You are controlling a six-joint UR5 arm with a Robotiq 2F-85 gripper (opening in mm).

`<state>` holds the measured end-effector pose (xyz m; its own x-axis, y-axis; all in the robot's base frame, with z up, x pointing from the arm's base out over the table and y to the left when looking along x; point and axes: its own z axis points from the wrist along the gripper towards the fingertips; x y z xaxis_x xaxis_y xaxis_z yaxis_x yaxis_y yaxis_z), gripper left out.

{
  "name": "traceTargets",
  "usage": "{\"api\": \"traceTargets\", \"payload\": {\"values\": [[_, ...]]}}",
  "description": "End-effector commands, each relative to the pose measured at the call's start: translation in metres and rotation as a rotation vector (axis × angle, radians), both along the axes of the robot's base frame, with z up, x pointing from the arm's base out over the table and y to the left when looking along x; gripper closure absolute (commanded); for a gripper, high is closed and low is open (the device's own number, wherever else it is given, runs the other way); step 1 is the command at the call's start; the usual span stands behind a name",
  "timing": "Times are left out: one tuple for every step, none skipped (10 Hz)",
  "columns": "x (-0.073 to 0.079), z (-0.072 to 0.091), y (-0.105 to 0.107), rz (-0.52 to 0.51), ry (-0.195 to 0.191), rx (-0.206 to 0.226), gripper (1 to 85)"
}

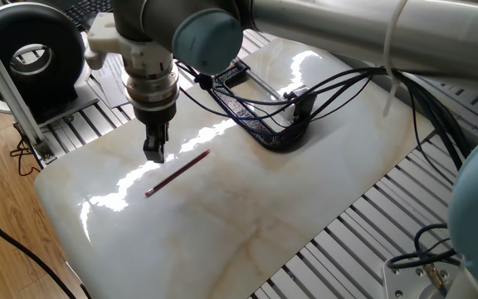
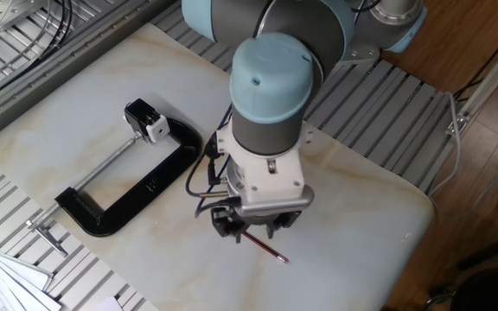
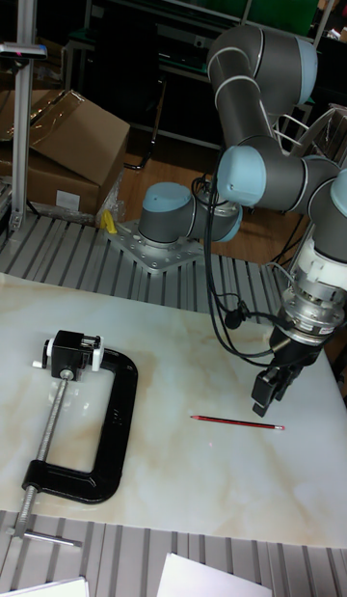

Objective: Insert the pencil into the pencil sharpener

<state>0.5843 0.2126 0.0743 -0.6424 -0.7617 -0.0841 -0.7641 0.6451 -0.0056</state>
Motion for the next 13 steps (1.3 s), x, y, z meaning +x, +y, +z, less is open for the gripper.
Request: {"api": "traceTargets", "payload": {"values": [[-0.002, -0.008, -0.001, 0.088, 0.014, 0.015, 29.3], [-0.002, -0.013, -0.003, 0.1, 0.016, 0.019, 29.7], [-0.001, -0.013, 0.004, 0.066, 0.014, 0.051, 29.7], [0.002, -0.012, 0.01, 0.058, 0.0, 0.076, 29.7], [0.003, -0.012, 0.008, 0.061, -0.002, 0.069, 29.7], [0.004, -0.013, -0.001, 0.048, -0.006, 0.033, 33.3], [-0.005, -0.015, -0.015, -0.027, 0.034, -0.017, 62.7], [-0.01, -0.015, -0.02, -0.077, 0.058, -0.033, 75.0], [-0.016, -0.015, -0.026, -0.134, 0.079, -0.056, 81.0], [-0.024, -0.014, -0.008, -0.132, 0.116, 0.009, 84.7], [-0.02, -0.013, 0.004, -0.122, 0.102, 0.057, 84.7], [-0.002, -0.015, -0.015, -0.102, 0.027, -0.012, 84.3], [0.004, -0.014, -0.007, -0.067, 0.004, 0.018, 73.0]]}}
